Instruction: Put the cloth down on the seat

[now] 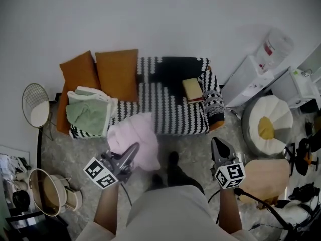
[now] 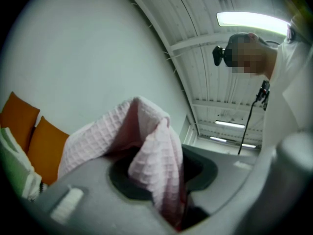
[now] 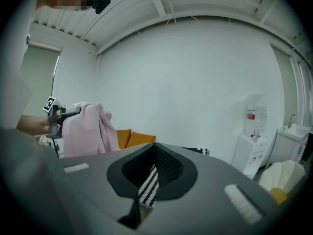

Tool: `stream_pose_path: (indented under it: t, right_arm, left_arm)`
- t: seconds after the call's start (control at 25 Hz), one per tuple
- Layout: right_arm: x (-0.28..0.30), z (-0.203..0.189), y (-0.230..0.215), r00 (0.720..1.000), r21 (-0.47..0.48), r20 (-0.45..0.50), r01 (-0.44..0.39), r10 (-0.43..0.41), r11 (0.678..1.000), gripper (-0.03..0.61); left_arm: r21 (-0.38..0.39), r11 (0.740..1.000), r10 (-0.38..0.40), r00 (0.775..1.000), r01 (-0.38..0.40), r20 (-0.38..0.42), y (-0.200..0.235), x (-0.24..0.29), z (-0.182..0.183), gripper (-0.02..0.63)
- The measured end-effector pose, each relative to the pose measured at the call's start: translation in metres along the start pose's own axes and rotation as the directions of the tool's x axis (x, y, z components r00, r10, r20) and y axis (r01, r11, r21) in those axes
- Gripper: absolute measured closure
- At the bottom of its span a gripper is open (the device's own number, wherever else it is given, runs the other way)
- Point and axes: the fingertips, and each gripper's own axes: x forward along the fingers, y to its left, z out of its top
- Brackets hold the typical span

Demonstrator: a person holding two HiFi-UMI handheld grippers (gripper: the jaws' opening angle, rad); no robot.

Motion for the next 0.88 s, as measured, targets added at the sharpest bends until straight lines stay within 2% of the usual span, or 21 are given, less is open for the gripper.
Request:
stream_pose_path:
  t: [0.4, 0.88]
  right_arm:
    - [0.072, 0.025, -0.038, 0.997, -0.016, 0.0, -0.08, 0.08, 0.997, 0.578]
    - [0.149, 0.038, -0.102, 0.981, -0.032, -0.034, -0.193, 0.192, 0.981, 0.578]
  left_arm:
    - [0.0, 0.998, 0.06, 0.998, -0.06, -0.005, 0.037, 0.044, 0.011, 0.485]
    - [-0.043, 0.986, 0.162, 0.986, -0.16, 0.047, 0.079, 0.118, 0.017, 0.485]
